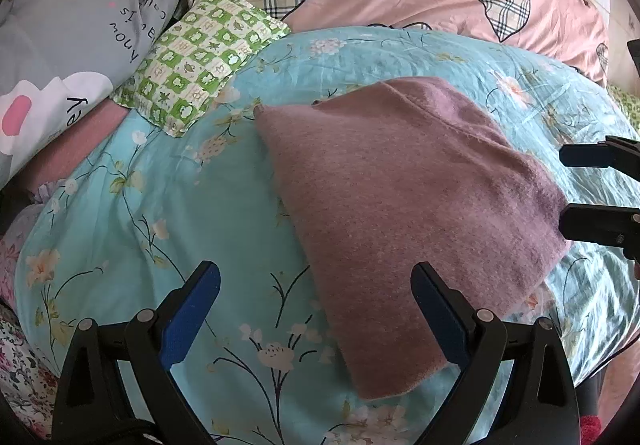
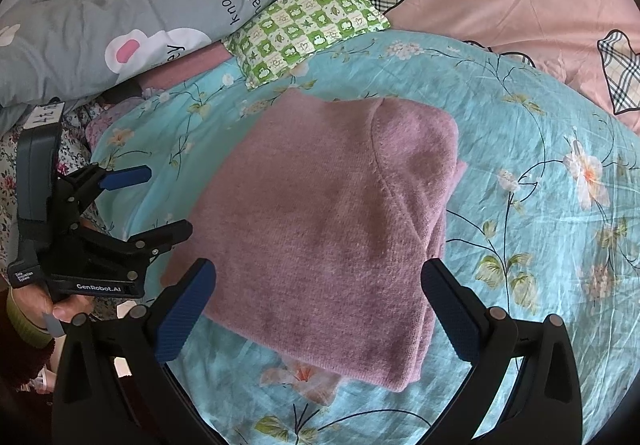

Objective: Fold small clothes

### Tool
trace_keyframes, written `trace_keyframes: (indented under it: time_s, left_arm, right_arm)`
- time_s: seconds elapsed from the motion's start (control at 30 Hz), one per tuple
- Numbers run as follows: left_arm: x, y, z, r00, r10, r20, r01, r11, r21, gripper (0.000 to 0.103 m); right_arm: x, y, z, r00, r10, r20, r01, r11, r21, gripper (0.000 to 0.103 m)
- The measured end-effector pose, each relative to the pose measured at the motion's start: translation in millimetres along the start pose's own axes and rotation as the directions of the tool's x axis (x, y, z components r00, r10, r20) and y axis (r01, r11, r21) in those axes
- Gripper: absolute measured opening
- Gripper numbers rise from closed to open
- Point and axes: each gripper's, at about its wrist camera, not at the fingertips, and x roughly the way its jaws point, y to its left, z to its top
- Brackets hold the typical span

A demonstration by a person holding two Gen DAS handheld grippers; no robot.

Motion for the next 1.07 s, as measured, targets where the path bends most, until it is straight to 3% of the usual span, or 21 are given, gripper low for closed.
trace_keyframes:
  time_s: [1.07]
  left_arm:
    - [-0.4, 6.4, 7.4, 1.000, 0.011, 0.004, -0.011, 1.000, -0.029, 0.097]
  right_arm:
    - [-3.4, -5.9, 4.2, 1.000, 0.004, 0.025, -0.005, 1.000, 0.029, 0.102]
